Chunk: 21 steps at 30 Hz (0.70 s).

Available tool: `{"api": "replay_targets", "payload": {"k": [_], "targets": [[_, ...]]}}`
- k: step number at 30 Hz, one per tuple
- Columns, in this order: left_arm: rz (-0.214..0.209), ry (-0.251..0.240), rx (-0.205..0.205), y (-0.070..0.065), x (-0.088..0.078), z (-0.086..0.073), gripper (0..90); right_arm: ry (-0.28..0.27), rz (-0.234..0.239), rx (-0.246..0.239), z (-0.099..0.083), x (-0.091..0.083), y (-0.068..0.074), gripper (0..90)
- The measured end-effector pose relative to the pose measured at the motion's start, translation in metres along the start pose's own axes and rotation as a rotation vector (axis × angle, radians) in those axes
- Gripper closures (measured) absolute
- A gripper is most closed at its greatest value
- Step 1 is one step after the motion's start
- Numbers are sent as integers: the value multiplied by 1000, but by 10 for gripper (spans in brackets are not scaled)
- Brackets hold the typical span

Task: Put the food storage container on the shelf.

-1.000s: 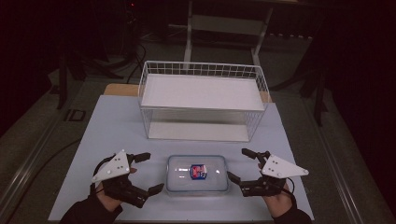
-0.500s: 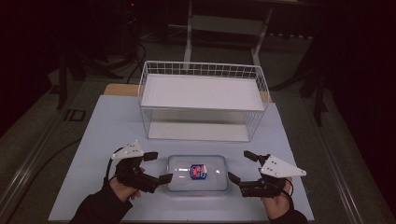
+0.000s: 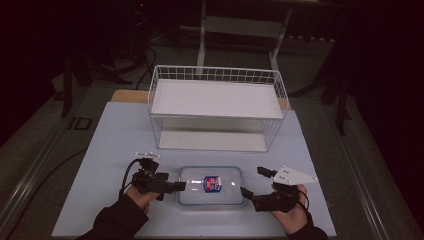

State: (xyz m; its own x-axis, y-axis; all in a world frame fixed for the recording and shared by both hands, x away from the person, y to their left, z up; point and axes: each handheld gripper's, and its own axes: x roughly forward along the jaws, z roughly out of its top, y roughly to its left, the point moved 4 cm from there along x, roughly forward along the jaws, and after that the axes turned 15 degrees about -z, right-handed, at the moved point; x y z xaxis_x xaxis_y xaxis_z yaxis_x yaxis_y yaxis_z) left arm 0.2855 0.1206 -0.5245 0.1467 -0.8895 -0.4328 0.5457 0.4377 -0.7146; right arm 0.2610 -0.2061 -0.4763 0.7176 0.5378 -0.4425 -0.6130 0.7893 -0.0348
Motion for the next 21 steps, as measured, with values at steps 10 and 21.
{"api": "replay_targets", "payload": {"k": [10,21], "targets": [[-98,7,-159,15,5,-4,184,69,44,35,-5,7,0,138],[-242,36,-235,25,11,-10,416,89,34,49,-8,8,-3,147]]}}
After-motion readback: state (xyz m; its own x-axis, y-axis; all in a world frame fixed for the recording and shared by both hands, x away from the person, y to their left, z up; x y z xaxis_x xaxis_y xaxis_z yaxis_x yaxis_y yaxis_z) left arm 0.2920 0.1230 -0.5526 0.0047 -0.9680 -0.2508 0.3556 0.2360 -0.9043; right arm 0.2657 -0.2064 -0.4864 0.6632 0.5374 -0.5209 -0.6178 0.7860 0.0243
